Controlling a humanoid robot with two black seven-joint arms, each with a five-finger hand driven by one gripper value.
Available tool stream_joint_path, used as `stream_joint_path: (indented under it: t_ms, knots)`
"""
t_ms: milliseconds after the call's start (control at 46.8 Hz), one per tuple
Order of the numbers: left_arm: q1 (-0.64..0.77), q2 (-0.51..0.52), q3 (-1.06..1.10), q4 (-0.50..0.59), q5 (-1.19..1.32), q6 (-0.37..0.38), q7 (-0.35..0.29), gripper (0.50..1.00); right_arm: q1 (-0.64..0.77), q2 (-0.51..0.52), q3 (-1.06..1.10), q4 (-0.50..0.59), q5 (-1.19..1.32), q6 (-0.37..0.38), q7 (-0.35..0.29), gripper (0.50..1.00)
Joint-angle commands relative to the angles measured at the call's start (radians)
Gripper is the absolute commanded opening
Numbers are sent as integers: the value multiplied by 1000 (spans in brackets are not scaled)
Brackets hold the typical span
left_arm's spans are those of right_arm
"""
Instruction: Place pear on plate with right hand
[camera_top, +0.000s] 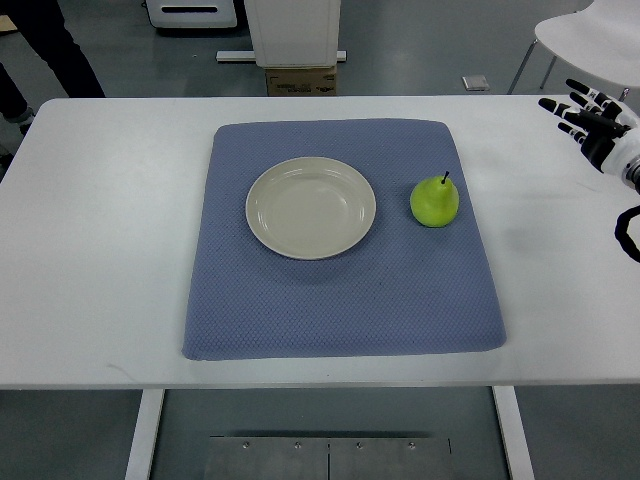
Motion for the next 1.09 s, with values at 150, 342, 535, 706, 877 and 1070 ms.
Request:
stream_joint_path:
  t_ms: [150,342,535,706,877,1070]
  knots:
    - [2,0,0,-2,0,-3,-3,1000,0,0,0,0,0,0,0,1000]
    - [2,0,0,0,0,-1,-1,1000,3,3,0,-2,0,-1,3,1000]
    - [2,0,0,0,0,-1,-1,1000,5,13,0,-8,0,-1,63,1000]
    - [2,0,0,0,0,-1,-1,1000,6,30,0,-14,0,-18,193,1000]
    - [2,0,0,0,0,-1,-1,1000,13,28,2,-16,2,-20,190,1000]
    - [2,0,0,0,0,-1,-1,1000,0,31,20,-16,6,-18,192,1000]
